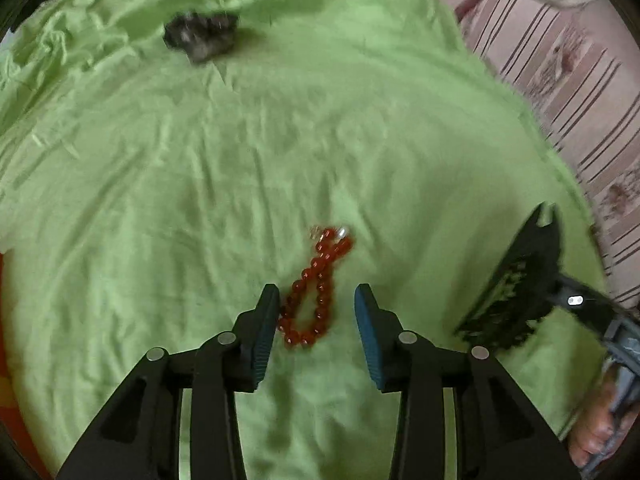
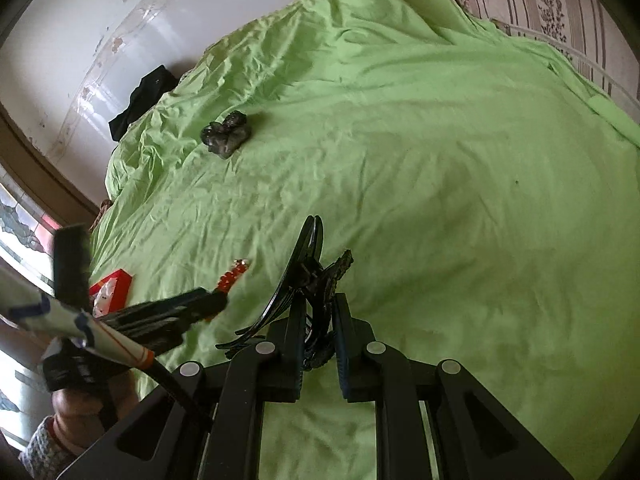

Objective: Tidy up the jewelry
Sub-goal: 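Carry bracelet and claw clip into the tray and open both tools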

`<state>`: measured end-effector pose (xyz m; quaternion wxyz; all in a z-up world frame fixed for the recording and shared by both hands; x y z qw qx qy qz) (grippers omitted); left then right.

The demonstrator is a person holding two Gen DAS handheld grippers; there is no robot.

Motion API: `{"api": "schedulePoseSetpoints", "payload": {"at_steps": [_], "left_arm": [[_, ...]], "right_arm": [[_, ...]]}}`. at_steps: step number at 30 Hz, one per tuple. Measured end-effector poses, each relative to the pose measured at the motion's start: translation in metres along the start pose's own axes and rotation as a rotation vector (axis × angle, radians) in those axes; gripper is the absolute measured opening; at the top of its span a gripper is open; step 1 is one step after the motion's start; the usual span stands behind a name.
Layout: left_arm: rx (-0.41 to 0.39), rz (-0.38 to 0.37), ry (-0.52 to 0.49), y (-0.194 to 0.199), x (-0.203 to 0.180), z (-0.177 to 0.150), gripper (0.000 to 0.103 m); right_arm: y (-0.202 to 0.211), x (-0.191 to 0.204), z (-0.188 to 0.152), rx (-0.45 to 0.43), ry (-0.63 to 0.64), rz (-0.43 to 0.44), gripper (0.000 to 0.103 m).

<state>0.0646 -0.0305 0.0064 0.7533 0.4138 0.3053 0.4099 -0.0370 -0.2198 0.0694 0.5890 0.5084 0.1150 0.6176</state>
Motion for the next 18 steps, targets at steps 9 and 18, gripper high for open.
{"api": "schedulePoseSetpoints", "payload": {"at_steps": [9,18], "left_arm": [[-0.108,0.016,0.042,0.06,-0.004,-0.014,0.007],[-0.292,0.01,0.139,0.196,0.033,-0.065,0.007]], "right_arm": [[0.007,0.007,0.0,-0.02,0.027,0.001,0.014],[0.037,0.062,-0.016,-0.038,0.14,0.042,0.014]]}}
Point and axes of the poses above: each gripper's, at about its wrist camera, not at the fingertips, and y roughly against the way its jaws point, x to its left, z to its top, the point moved 1 cm from there along -y, roughly the way its jaws point, and after that the axes turned 9 degrees about -y, right-handed, at the moved point
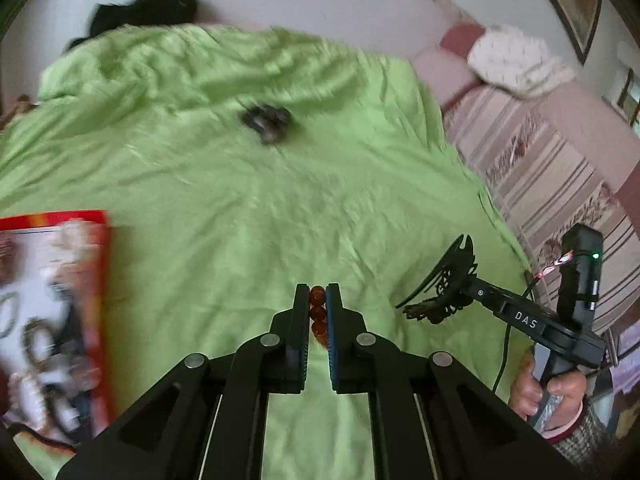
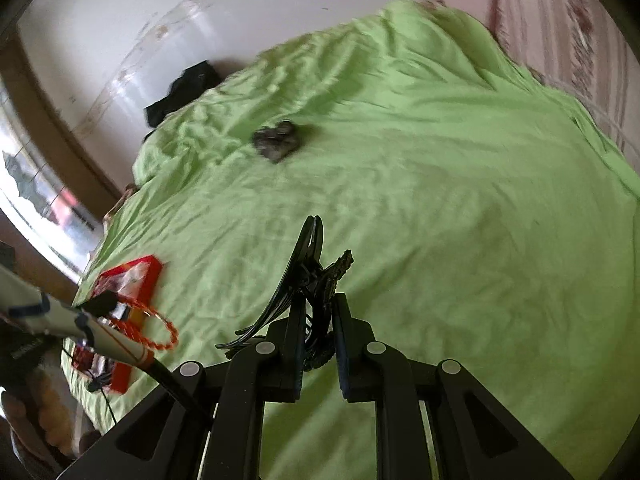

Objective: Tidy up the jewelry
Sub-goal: 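Carry bracelet and claw clip into the tray and open both tools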

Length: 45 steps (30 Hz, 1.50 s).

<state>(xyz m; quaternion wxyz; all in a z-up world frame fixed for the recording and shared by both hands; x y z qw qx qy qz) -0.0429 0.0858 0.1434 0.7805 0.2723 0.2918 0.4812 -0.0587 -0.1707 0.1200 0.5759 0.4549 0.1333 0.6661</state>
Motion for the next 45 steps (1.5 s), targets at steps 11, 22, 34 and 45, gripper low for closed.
{"api": "schedulePoseSetpoints", "payload": {"at_steps": [11,22,34,45], "left_arm": [[-0.061,0.253,0.143,0.101,0.122,-0.03,0.007],[-0.129,0.22,0.382,0.112,0.233,-0.046,0.007],[-0.119,0.118,0.59,0.031,0.324,-0.06,0.007],[-0.121,0.084,0.658,0.022,0.357,-0.072,0.008]], "right_arm": [[-0.018,0.134,-0.033,0.085,0.248,0.086,0.014],[-0.078,0.266,-0.066,0.189,0.464,0.139,0.014],[-0.147,0.347,-0.081,0.257,0.646,0.083,0.014],[-0.224,0.394,-0.081,0.367,0.712,0.014,0.014]]}}
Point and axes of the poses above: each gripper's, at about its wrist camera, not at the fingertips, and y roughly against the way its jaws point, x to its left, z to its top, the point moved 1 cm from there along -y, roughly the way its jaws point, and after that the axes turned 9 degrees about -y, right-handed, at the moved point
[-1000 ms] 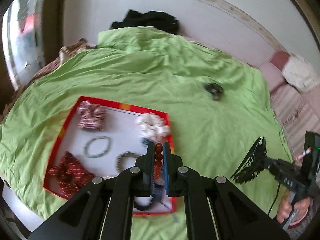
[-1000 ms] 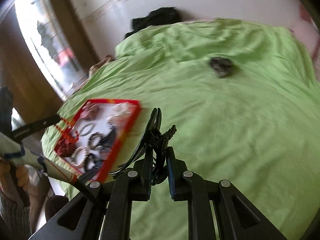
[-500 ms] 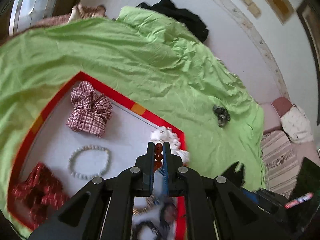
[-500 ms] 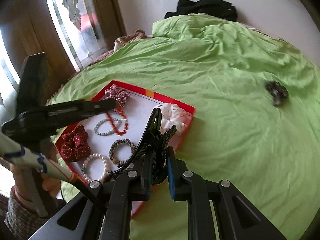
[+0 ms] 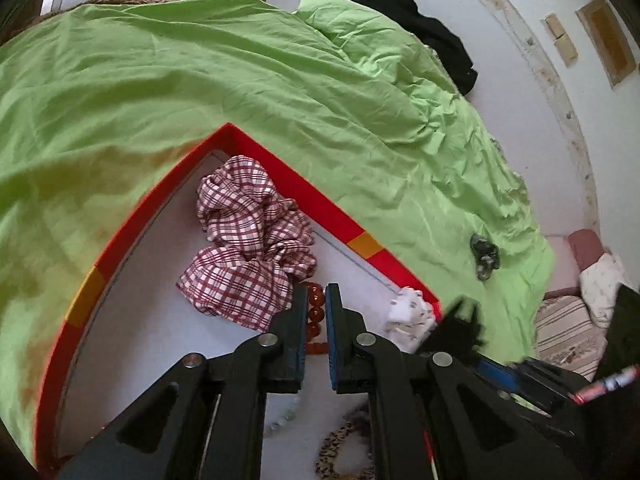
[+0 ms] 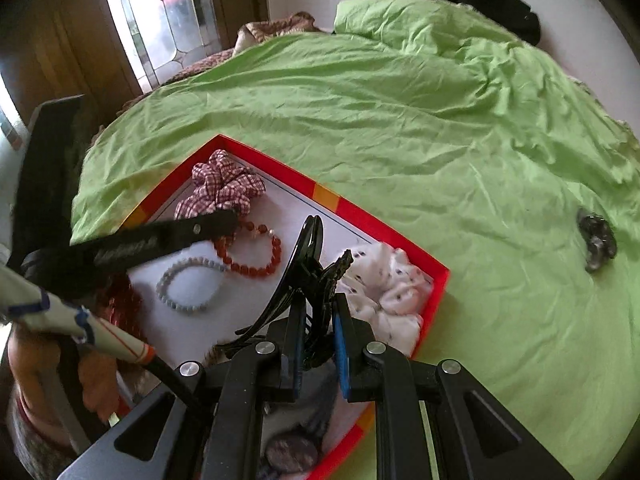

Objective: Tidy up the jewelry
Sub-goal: 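Carry bracelet and claw clip into the tray and open both tools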

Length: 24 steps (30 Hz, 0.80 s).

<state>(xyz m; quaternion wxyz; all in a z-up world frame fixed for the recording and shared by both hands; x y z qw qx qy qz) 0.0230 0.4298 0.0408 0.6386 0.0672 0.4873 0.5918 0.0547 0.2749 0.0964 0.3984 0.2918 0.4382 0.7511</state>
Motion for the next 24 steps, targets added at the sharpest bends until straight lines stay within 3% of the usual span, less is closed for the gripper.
{"api": "schedulePoseSetpoints", "payload": {"at_steps": [2,4,5,6,12,14,18,24], "left_arm": [[-0.023,-0.05,0.013,0.003,0.0,0.001,0.008],[-0.059,-0.098,0.022,0.01,-0.001,0.002,0.014],[-0.075,-0.111,0.02,0.014,-0.003,0.002,0.021],[-0.103,-0.123,0.013,0.02,-0.005,0.002,0.03],[-0.211,-0.142,-0.01,0.046,-0.009,0.003,0.038],[-0.22,-0.136,-0.01,0.049,-0.007,0.004,0.041],[-0.212,-0.083,-0.019,0.047,-0.004,0.004,0.042],[-0.23,-0.004,-0.053,0.053,-0.004,0.0,0.044]], "right_arm": [[-0.008,0.005,0.007,0.013,0.0,-0.003,0.014],[-0.015,0.012,0.012,0.02,0.021,-0.018,0.014],[-0.017,0.014,0.014,0.021,0.028,-0.024,0.014],[-0.02,0.016,0.016,0.022,0.031,-0.033,0.014],[-0.032,0.013,0.024,0.022,-0.002,-0.051,0.014],[-0.031,0.011,0.027,0.011,-0.017,-0.05,0.018],[-0.015,0.007,0.03,-0.053,-0.039,-0.053,0.036],[0.017,0.003,0.019,-0.123,-0.045,-0.062,0.042]]}}
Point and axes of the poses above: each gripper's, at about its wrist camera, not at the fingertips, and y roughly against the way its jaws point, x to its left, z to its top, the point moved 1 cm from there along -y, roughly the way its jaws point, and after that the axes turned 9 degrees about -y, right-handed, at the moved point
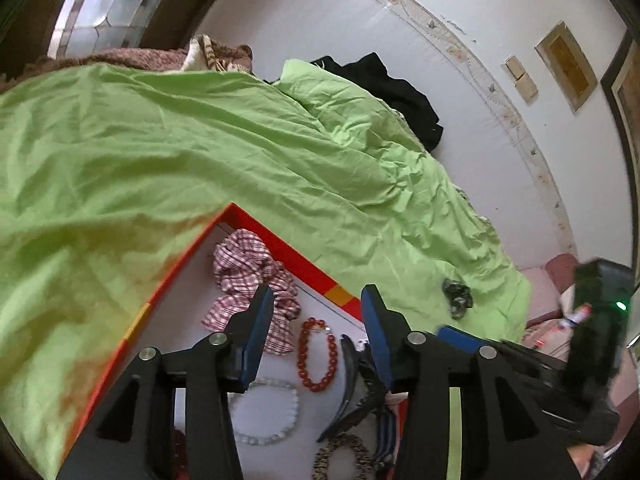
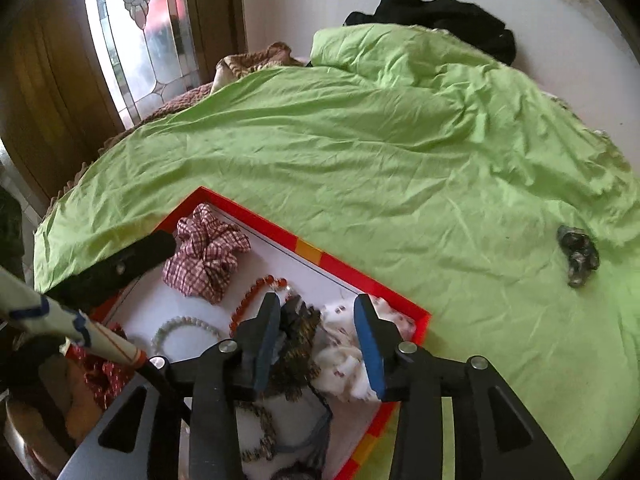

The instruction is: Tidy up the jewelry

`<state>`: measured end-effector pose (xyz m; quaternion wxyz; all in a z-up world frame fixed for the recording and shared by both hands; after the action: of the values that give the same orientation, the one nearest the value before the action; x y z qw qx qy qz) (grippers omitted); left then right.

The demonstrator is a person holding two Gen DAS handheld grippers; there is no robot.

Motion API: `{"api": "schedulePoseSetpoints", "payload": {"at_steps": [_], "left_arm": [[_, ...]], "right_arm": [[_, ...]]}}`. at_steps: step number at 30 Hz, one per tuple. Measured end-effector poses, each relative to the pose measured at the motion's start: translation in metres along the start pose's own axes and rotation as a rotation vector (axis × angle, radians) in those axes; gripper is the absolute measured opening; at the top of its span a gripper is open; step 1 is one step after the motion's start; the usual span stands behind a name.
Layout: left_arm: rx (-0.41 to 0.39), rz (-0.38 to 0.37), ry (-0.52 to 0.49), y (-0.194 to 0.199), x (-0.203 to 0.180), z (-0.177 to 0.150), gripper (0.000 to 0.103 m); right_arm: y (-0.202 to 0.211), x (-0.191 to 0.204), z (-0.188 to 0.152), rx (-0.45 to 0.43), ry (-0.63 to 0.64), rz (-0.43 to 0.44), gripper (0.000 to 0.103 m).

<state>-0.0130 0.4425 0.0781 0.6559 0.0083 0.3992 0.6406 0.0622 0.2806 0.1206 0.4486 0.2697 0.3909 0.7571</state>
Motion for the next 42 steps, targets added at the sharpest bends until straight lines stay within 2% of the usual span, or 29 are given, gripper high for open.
{"api": "schedulePoseSetpoints", "payload": {"at_steps": [7,9,12,15,16,17,18,20,24,28,32,34,36,37,39,42], "left_arm": [[-0.006,0.049,-0.027,0.007,0.003,-0.002,0.046],[-0.011,0.058,-0.033,0.01,0.002,-0.003,0.046],[-0.015,0.063,-0.037,0.012,0.0,-0.005,0.048],[-0.014,0.068,-0.054,0.013,-0.002,-0.006,0.049],[-0.013,0.072,-0.062,0.012,-0.004,-0.007,0.049],[-0.011,0.078,-0.072,0.012,-0.005,-0.007,0.049],[-0.009,0.087,-0.085,0.011,-0.007,-0.008,0.049],[-0.004,0.096,-0.102,0.01,-0.009,-0.008,0.049],[0.002,0.097,-0.116,0.007,-0.013,-0.007,0.049],[-0.001,0.097,-0.124,0.006,-0.017,-0.007,0.049],[-0.007,0.14,-0.159,0.006,-0.023,-0.009,0.05],[-0.035,0.206,-0.188,0.012,-0.029,-0.01,0.055],[-0.086,0.285,-0.205,0.024,-0.035,-0.012,0.072],[-0.119,0.322,-0.204,0.031,-0.038,-0.014,0.076],[-0.181,0.366,-0.198,0.048,-0.044,-0.017,0.09],[-0.272,0.446,-0.225,0.08,-0.061,-0.026,0.098]], "right_arm": [[0.023,-0.027,-0.045,0.01,-0.058,-0.002,0.042],[0.025,-0.037,-0.059,0.005,-0.069,-0.039,0.042],[0.014,-0.05,-0.071,0.043,-0.096,-0.092,0.042],[-0.007,-0.061,-0.075,0.105,-0.157,-0.076,0.042],[-0.015,-0.063,-0.075,0.119,-0.17,-0.081,0.04],[-0.022,-0.065,-0.075,0.127,-0.181,-0.086,0.023],[-0.027,-0.067,-0.076,0.14,-0.192,-0.074,0.015],[-0.031,-0.069,-0.078,0.153,-0.234,-0.028,0.009],[-0.023,-0.066,-0.086,0.143,-0.228,-0.048,0.009],[-0.017,-0.068,-0.094,0.142,-0.264,-0.033,0.009],[-0.01,-0.068,-0.098,0.125,-0.264,-0.017,0.011],[0.003,-0.065,-0.102,0.101,-0.239,-0.005,0.013],[0.018,-0.062,-0.107,0.065,-0.198,-0.025,0.02],[0.031,-0.06,-0.113,0.034,-0.167,-0.044,0.022],[0.049,-0.06,-0.124,-0.001,-0.131,-0.061,0.03],[0.08,-0.066,-0.147,-0.05,-0.089,-0.101,0.035]]}}
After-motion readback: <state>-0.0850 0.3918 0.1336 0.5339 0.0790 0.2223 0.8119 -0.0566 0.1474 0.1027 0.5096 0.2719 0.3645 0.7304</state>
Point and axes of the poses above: each gripper's, at about its wrist camera, not at the fingertips, and y roughly against the way its jaws point, x to its left, z to its top, the point moved 1 cm from there along -y, roughly the way its jaws point, and after that the axes turned 9 degrees about -y, right-handed, at the moved point
